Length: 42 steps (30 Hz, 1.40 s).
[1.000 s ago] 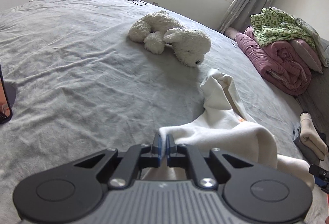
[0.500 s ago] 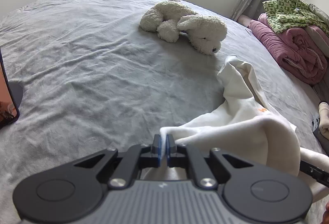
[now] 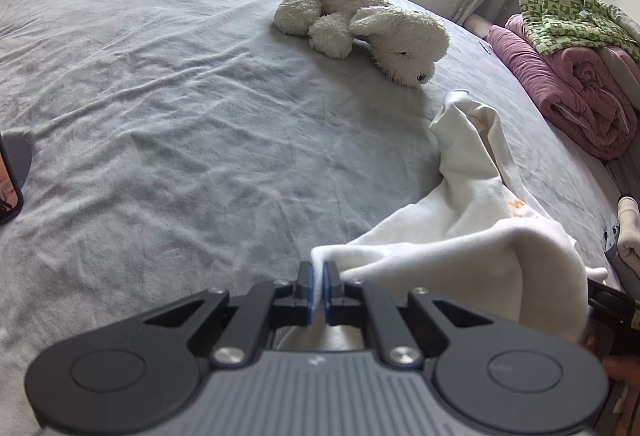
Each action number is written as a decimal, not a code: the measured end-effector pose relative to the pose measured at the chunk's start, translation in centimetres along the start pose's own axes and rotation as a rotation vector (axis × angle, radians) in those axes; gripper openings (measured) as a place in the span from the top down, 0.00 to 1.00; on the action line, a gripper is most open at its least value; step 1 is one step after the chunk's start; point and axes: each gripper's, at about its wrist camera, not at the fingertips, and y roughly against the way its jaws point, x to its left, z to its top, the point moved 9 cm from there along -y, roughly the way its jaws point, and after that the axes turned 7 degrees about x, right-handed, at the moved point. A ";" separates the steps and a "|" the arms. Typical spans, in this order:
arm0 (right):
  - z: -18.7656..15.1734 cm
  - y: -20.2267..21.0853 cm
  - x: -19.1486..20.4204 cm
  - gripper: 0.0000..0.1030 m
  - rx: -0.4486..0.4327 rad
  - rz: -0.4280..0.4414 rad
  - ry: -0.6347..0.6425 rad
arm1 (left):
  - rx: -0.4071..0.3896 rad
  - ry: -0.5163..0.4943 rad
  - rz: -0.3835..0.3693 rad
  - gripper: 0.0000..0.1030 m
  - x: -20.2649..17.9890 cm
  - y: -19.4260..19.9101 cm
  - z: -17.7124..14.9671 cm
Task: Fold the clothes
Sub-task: 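Pull the sweatshirt flat with both tools, then open them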
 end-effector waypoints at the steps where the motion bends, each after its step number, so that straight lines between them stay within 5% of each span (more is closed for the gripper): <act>1: 0.6 0.0 0.0 0.85 -0.027 -0.038 0.019 | 0.003 -0.002 0.000 0.95 0.0 0.0 0.0; 14: 11.5 -0.6 -5.4 0.87 -0.225 -0.336 0.041 | 0.037 -0.021 -0.063 0.95 -1.3 -0.5 -0.6; 20: 14.6 -2.3 -6.9 0.87 -0.221 -0.406 0.060 | 0.053 -0.027 -0.092 0.95 -1.9 -0.9 -0.8; 25: 13.4 -4.3 -6.9 0.85 -0.136 -0.395 0.043 | 0.065 -0.039 -0.078 0.95 -2.1 -1.3 -1.1; 30: 11.5 -3.5 -6.4 0.62 -0.102 -0.366 0.054 | 0.097 -0.053 -0.074 0.95 -2.3 -1.6 -1.6; 37: 9.3 1.4 -6.0 0.49 -0.065 -0.247 0.000 | 0.147 -0.038 -0.102 0.78 -2.7 -1.9 -2.3; 42: 6.7 5.3 -5.5 0.46 -0.043 -0.133 -0.068 | 0.181 -0.031 -0.139 0.77 -3.2 -1.7 -3.1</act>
